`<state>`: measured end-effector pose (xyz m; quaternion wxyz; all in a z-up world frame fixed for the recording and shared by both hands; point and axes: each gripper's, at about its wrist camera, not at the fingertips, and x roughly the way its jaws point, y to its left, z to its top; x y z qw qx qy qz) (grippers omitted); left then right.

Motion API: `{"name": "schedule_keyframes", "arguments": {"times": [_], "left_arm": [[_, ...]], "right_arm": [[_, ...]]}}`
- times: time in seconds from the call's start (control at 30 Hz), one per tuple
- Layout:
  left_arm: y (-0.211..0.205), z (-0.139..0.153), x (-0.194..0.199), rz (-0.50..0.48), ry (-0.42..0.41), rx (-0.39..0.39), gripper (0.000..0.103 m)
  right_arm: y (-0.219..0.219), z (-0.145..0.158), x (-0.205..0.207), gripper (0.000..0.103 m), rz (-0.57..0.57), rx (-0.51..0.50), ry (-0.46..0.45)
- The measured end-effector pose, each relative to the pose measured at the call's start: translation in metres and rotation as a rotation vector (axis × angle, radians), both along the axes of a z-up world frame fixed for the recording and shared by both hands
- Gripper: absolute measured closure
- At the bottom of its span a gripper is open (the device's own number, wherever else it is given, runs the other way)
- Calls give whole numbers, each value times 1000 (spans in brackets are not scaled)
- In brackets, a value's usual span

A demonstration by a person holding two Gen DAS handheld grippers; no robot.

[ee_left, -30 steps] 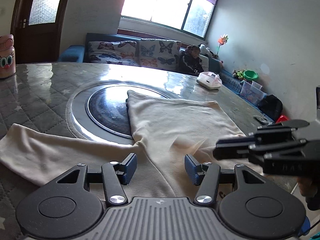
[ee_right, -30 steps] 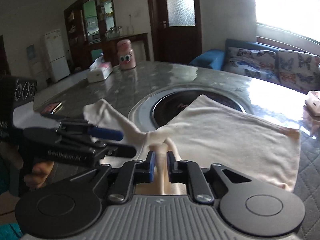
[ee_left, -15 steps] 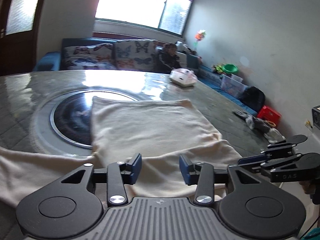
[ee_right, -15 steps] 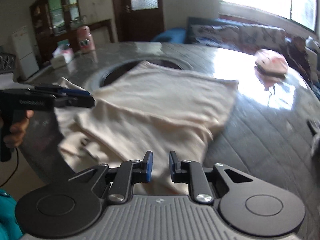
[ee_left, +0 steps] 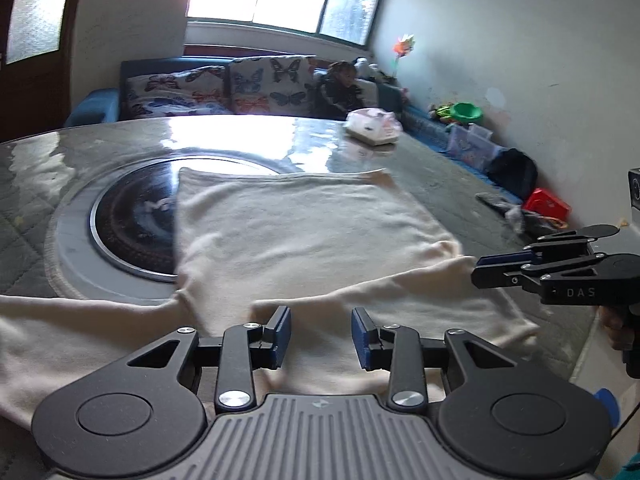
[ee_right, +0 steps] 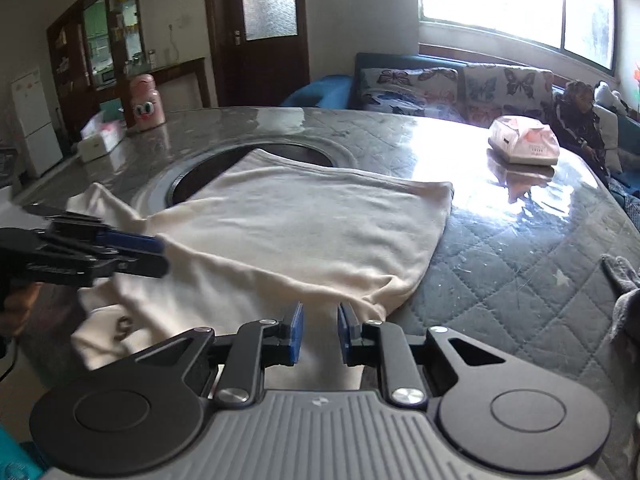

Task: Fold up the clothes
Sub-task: 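Lay the held sleeve across the shirt body and open the right gripper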

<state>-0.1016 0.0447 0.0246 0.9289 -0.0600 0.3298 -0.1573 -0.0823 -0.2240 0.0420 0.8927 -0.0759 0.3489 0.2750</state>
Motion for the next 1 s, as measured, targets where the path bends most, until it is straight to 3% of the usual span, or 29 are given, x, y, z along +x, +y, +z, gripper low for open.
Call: {"name": "schedule_keyframes", "arguments": {"times": [0.1,0.23,0.4,0.53,1.0], "left_arm": [[7,0,1,32,6,0,76],[3,6,1,35,-22,6,76],[-12,1,5,31,-48,113,76],[-5,1,1,43,-41,115,77],[22,6,-30,107,-44,116,76]], "right_arm": [[0,-8,5,86,-11,-11,11],[3,-3,1,86,-5,-14,-11],[14,-9,2,86,5,-51,-22],[20,-5,1,86,20,-44,-34],[95,-15,-21,86,262,-64,-42]]}}
